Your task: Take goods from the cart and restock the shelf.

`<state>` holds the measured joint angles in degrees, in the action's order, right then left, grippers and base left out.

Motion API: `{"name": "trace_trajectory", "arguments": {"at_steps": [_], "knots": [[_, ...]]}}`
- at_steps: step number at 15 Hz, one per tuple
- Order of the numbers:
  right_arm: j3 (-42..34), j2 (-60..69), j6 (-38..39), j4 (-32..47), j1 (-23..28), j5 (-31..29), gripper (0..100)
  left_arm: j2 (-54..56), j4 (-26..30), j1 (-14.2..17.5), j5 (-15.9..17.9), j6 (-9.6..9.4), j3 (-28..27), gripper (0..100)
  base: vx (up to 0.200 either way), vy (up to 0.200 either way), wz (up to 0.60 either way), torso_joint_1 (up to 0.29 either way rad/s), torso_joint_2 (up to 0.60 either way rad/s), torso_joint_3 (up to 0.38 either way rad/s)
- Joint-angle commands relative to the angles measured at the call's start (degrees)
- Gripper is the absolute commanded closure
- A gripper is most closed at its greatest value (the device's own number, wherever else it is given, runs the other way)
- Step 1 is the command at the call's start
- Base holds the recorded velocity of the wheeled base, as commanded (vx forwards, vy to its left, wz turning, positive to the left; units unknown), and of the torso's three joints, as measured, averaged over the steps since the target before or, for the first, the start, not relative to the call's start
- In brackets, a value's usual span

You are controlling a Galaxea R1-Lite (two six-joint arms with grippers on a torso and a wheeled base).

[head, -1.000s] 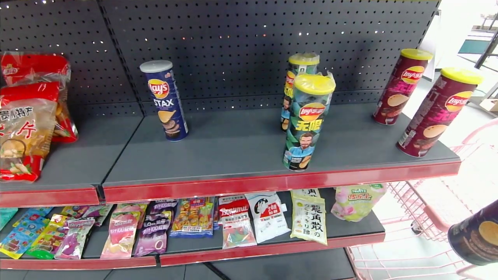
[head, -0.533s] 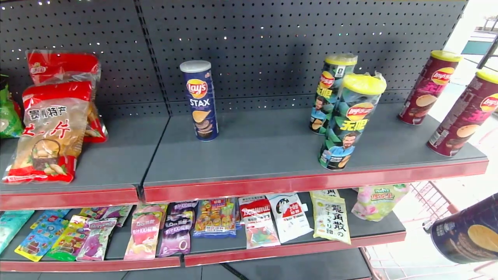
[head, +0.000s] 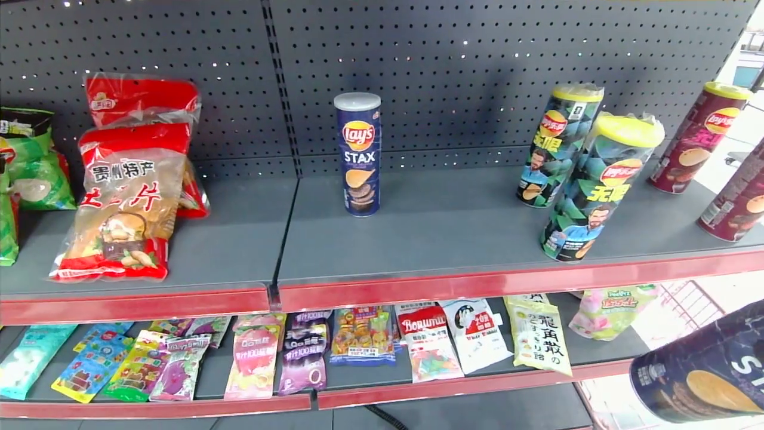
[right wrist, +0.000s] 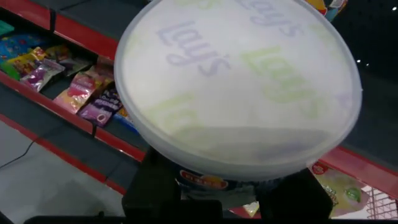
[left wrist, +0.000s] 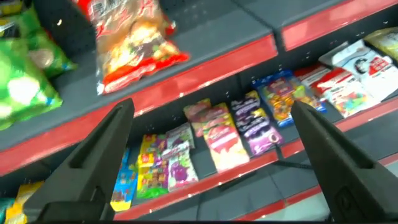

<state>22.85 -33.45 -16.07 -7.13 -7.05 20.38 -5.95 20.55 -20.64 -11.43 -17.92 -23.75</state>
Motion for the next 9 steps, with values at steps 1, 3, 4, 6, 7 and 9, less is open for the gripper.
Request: {"name": "trace_trajectory", "arguments": {"at_steps": [1, 3, 4, 6, 7, 9], "knots": [[0.2, -0.5, -0.1, -0.1, -2.9, 0.0, 100, -0.4, 0.1, 0.0, -0.3, -0.01, -0.1, 0, 0.000, 0.000, 0.00, 0.000, 0.00, 0.000], [0.4, -1.1, -0.1, -0.1, -3.4, 0.0, 100, -0.4, 0.2, 0.0, -0.3, -0.01, 0.0, 0, 0.100, 0.000, 0.00, 0.001, 0.00, 0.001], [0.4, -1.4, -0.1, -0.1, -3.4, 0.0, 100, -0.4, 0.3, 0.0, -0.3, -0.01, 0.1, 0, 0.200, 0.000, 0.00, -0.002, 0.00, -0.007], [0.4, -1.7, -0.1, -0.1, -3.4, 0.0, 100, -0.5, 0.3, 0.0, -0.3, -0.01, 0.1, 0, 0.200, 0.000, 0.00, -0.010, -0.01, 0.000], [0.4, -1.8, -0.2, -0.1, -3.5, 0.1, 100, -0.5, 0.4, 0.0, -0.3, -0.01, 0.2, 0, 0.200, 0.000, 0.00, 0.012, 0.01, -0.002], [0.3, -1.6, -0.2, -0.1, -6.0, 0.7, 100, -0.3, 0.2, 0.0, -0.1, -0.01, 0.7, 0, 0.100, 0.000, 0.00, 0.009, 0.01, 0.001]]}}
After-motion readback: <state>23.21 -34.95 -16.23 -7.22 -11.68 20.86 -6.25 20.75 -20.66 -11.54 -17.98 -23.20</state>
